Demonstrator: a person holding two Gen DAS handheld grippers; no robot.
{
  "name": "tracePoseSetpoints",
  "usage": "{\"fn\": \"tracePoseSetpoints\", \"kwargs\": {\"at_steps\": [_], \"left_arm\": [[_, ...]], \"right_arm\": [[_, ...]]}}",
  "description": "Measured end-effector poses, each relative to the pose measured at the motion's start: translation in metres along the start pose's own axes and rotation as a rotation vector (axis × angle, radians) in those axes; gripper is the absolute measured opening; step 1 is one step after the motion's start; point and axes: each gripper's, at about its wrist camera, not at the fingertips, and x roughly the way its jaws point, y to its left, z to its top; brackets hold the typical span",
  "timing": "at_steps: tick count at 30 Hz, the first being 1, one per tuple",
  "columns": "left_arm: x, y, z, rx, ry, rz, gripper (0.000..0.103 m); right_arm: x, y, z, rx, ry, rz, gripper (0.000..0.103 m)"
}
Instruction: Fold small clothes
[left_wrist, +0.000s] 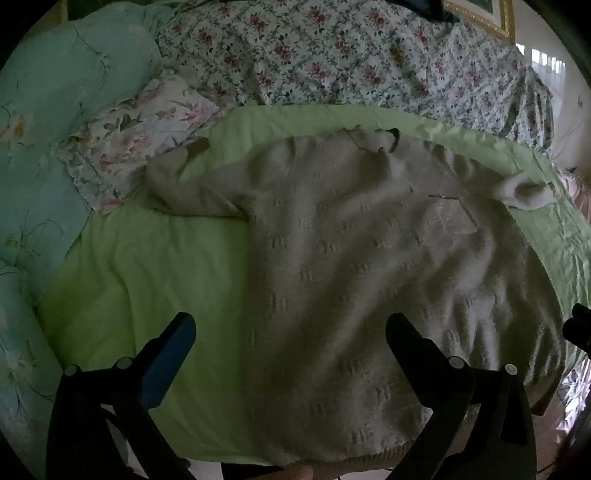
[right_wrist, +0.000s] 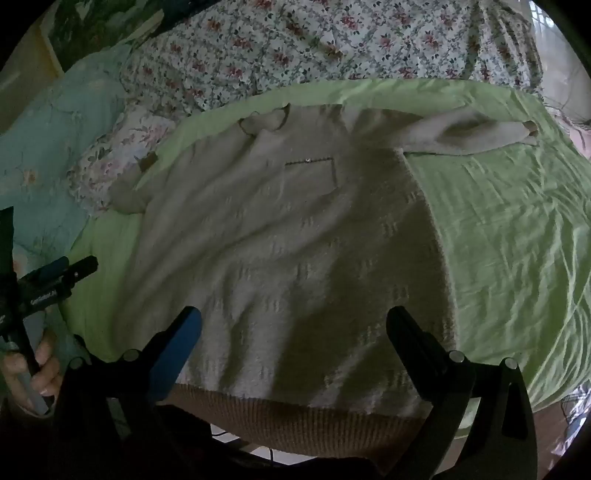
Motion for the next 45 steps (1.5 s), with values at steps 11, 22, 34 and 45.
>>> {"fn": "tracePoseSetpoints", "kwargs": {"at_steps": [11, 22, 34, 45], "left_arm": [[0.007, -0.006, -0.001, 0.021, 0.018, -0.002, 0.103], [0.006, -0.011, -0.004, 0.050, 0.005, -0.017, 0.103], [0.008, -0.017, -0.006, 0.074, 0.014, -0.048, 0.103], [0.011, -0.017, -0.006, 0.077, 0.022, -0.053, 0.102]], "right_arm": [[0.009, -0.003, -0.003, 0.009, 0.019, 0.000, 0.100], [0.021, -0.010, -0.001, 0.011, 0.048, -0.006, 0.100], [0.028, -0.008, -0.006, 0.010, 0.066, -0.019, 0.100], [0.030, -0.005, -0.004, 0.005, 0.073, -0.023, 0.100]]}}
